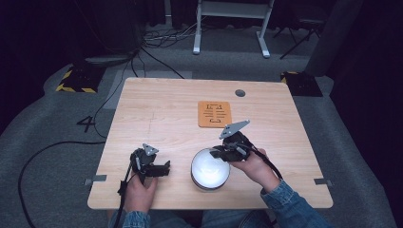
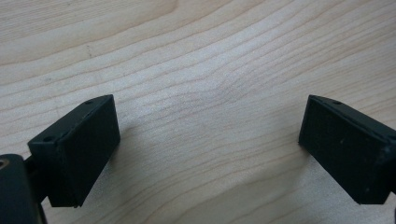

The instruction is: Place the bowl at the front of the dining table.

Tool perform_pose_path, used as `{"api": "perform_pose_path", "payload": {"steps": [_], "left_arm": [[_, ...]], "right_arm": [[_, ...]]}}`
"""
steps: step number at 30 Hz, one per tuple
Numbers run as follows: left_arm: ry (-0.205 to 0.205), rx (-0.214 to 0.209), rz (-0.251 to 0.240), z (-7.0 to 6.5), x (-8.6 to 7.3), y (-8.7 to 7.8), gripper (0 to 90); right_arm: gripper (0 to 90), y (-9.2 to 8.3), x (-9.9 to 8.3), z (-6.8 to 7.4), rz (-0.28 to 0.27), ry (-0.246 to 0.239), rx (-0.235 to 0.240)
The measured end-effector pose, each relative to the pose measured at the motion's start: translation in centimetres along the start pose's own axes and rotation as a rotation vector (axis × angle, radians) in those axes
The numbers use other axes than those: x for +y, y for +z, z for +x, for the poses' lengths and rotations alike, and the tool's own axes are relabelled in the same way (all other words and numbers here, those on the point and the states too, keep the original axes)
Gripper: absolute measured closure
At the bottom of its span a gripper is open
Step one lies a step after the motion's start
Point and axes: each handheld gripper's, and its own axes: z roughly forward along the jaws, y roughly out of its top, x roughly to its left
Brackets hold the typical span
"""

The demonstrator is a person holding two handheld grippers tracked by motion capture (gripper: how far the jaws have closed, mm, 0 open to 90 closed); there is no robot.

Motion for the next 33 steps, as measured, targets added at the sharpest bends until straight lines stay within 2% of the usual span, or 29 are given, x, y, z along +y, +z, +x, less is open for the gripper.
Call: {"api": "perform_pose_path", "payload": {"steps": [4, 10, 22, 31, 33], "left_arm": [[-0.001, 0.000, 0.001, 0.0, 0.0, 0.0, 5.3], [0.001, 0.002, -0.001, 0.0, 0.0, 0.0, 5.3], [0.000, 0.001, 0.001, 0.0, 0.0, 0.0, 5.3], [0.000, 0.001, -0.001, 0.0, 0.0, 0.0, 5.3], [0.001, 0.002, 0.000, 0.0, 0.0, 0.0, 5.3]], "right_arm": [[80.0, 0.0, 0.2, 0.4, 0.016, -0.049, -0.037], [80.9, -0.1, 0.6, 0.7, 0.046, -0.074, -0.059], [82.2, -1.2, 1.2, 0.4, 0.034, -0.057, -0.070], [82.2, -2.7, 2.7, -0.2, -0.003, -0.034, -0.068], [82.2, -2.9, 3.0, -0.3, -0.005, -0.041, -0.070]]}}
